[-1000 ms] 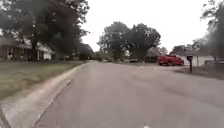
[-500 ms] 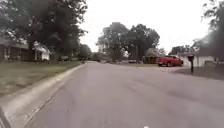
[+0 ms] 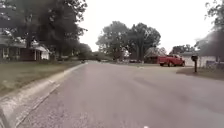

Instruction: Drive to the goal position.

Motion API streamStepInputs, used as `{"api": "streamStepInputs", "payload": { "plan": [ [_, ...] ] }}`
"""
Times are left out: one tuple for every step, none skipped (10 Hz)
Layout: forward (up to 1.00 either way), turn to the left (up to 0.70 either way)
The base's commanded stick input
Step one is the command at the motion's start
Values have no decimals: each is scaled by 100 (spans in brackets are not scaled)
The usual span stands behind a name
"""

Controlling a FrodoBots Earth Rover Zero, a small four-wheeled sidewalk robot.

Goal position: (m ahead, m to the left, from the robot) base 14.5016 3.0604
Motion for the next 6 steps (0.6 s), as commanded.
{"api": "streamStepInputs", "payload": {
  "plan": [
    [70,1],
    [70,0],
    [70,0],
    [70,0],
    [70,0],
    [70,0]
  ]
}}
